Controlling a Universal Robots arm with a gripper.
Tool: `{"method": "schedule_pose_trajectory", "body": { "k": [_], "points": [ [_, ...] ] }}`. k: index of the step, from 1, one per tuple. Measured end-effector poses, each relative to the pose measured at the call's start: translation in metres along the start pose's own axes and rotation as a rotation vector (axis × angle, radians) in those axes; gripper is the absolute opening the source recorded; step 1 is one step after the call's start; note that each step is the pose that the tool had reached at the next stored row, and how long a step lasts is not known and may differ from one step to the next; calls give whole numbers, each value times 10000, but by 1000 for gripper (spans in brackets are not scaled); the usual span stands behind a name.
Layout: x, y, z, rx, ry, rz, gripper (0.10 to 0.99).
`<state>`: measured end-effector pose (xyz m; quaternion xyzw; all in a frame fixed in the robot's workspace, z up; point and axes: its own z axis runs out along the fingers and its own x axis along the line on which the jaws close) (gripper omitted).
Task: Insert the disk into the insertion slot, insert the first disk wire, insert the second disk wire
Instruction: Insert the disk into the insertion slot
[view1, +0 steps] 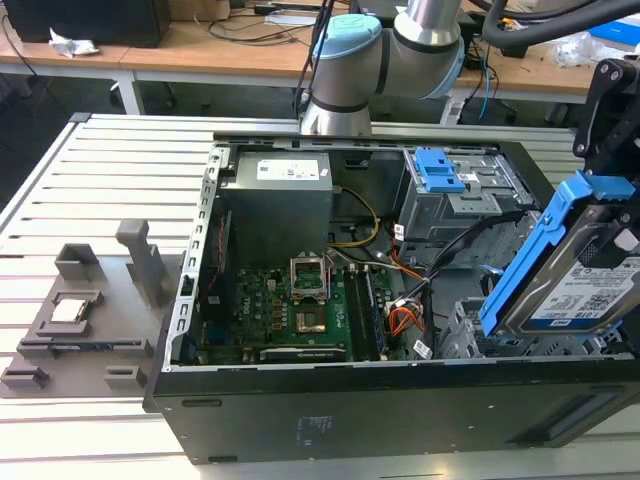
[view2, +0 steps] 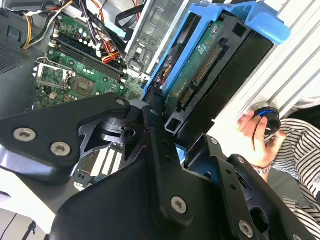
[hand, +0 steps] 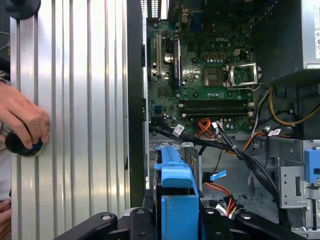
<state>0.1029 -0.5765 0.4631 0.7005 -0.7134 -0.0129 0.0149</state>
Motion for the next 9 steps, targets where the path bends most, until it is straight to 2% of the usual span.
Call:
{"method": "schedule_pose_trajectory", "body": {
  "k": [9],
  "points": [
    [0, -2, 42, -1, -1, 0, 365]
  ]
}}
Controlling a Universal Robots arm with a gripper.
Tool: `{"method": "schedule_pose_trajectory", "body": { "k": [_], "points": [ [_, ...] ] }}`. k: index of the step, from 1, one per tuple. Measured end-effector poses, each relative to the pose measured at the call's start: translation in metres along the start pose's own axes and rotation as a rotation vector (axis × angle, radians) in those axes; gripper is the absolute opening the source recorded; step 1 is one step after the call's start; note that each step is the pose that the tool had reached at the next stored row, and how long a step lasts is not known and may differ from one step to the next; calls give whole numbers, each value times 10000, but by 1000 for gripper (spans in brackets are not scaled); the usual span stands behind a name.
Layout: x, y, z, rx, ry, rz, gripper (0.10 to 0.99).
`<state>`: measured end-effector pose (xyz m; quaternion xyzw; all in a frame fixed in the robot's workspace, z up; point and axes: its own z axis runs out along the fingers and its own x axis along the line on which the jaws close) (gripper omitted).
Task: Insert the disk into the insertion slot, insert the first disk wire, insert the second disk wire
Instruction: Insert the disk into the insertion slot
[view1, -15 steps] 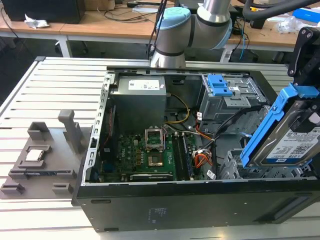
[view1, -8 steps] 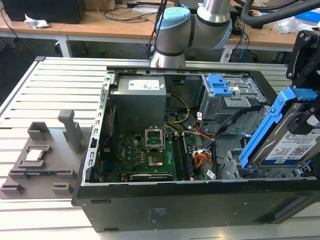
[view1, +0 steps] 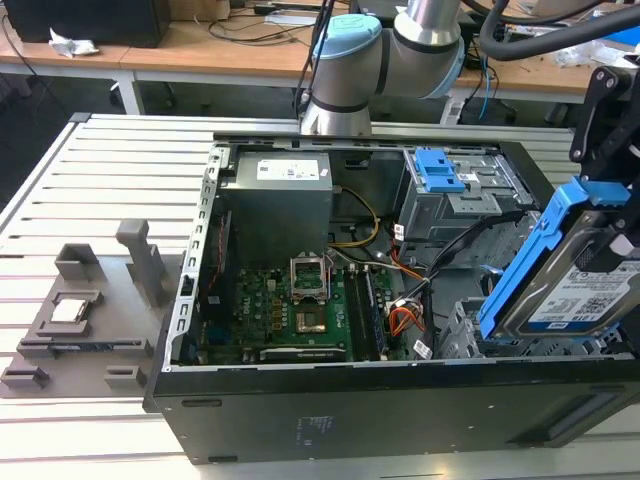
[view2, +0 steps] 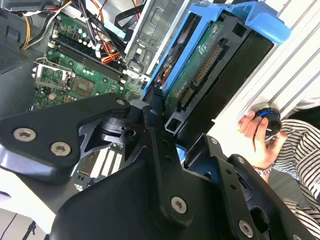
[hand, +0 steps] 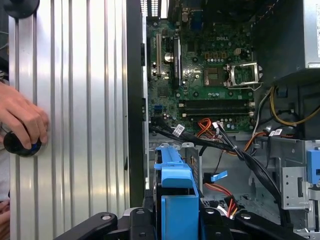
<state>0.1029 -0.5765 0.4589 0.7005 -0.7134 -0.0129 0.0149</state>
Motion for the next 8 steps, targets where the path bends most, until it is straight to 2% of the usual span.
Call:
{"method": "schedule_pose_trajectory", "body": {
  "k": [6, 8],
  "points": [
    [-1, -1, 34, 0, 1, 0, 365],
    [-31, -2, 40, 0, 0, -1, 365]
  ]
}}
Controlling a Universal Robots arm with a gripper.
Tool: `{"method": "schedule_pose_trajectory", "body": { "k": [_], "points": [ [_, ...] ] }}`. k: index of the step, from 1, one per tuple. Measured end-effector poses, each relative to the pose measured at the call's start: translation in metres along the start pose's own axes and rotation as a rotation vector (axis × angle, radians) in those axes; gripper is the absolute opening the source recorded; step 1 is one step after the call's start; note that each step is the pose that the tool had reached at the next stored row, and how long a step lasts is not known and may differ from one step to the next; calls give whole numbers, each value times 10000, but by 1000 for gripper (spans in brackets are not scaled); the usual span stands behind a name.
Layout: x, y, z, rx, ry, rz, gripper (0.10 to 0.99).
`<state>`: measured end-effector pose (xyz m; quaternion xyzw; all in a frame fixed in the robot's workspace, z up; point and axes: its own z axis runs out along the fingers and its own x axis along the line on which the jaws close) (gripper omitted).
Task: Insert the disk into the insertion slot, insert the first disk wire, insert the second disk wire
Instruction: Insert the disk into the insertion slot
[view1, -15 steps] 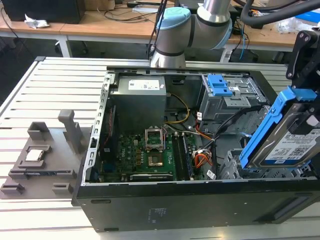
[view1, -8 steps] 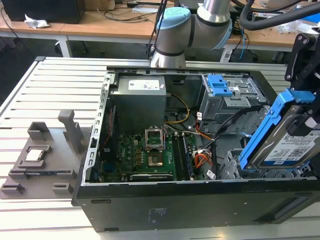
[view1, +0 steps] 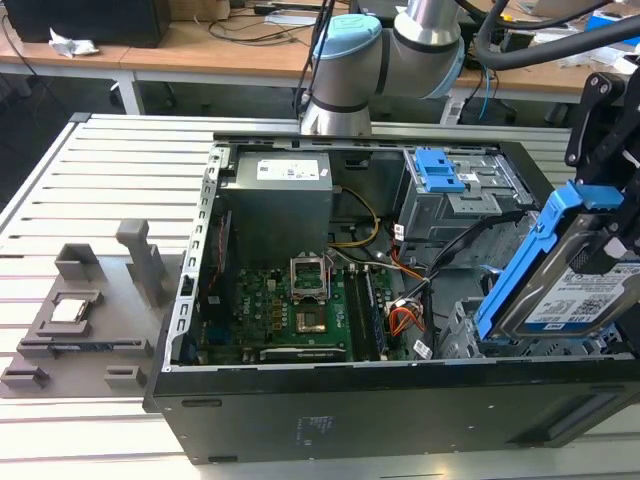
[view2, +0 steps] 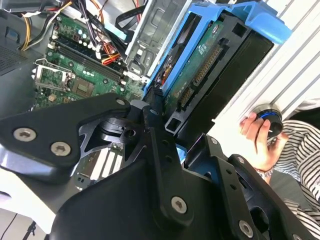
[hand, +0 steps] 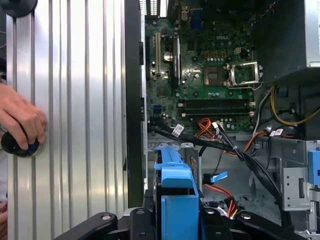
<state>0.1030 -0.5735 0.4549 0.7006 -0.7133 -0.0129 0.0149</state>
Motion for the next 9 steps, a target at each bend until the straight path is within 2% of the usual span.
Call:
{"method": "schedule_pose_trajectory", "body": {
  "k": [6, 9],
  "points": [
    [-145, 1, 30, 0, -3, -2, 365],
    [-247, -16, 72, 0, -2, -5, 365]
  ]
}}
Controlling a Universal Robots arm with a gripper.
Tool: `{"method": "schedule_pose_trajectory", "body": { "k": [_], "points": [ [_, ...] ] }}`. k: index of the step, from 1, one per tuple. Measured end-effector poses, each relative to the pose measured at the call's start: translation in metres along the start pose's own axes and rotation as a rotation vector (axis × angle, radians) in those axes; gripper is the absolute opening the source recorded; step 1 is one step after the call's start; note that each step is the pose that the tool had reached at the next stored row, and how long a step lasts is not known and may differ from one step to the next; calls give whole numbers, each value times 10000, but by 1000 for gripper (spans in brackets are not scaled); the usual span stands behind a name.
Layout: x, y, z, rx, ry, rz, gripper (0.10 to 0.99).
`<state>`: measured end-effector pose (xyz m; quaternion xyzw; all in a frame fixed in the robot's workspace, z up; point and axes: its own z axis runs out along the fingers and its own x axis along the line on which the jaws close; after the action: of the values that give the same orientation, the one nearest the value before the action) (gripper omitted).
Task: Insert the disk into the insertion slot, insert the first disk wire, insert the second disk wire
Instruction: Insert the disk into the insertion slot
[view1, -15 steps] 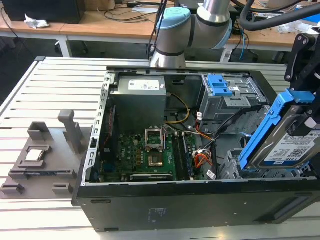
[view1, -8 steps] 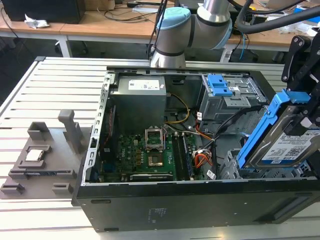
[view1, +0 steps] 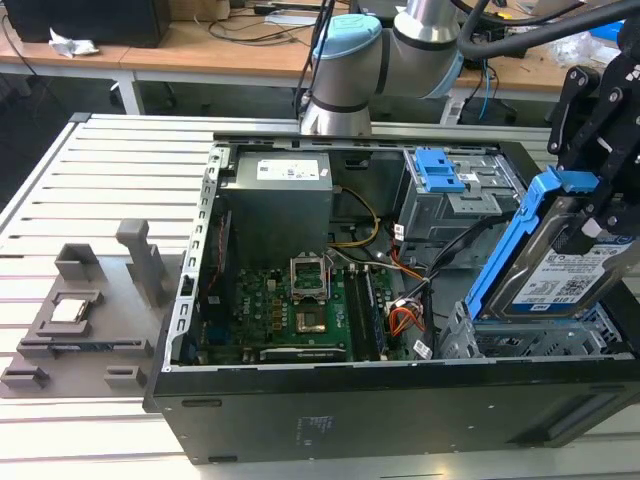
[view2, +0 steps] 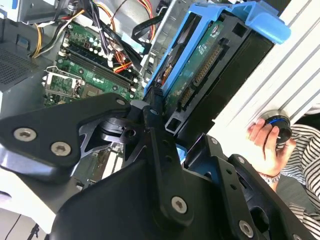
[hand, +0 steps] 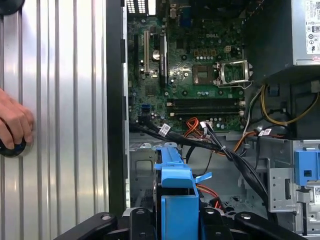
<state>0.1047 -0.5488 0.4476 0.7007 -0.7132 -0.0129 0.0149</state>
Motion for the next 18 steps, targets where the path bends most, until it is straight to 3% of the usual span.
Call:
{"method": "schedule_pose_trajectory", "body": {
  "k": [3, 18],
  "points": [
    [-45, -9, 28, 0, 0, -1, 365],
    [-50, -40, 196, 0, 0, -1, 365]
  ]
}}
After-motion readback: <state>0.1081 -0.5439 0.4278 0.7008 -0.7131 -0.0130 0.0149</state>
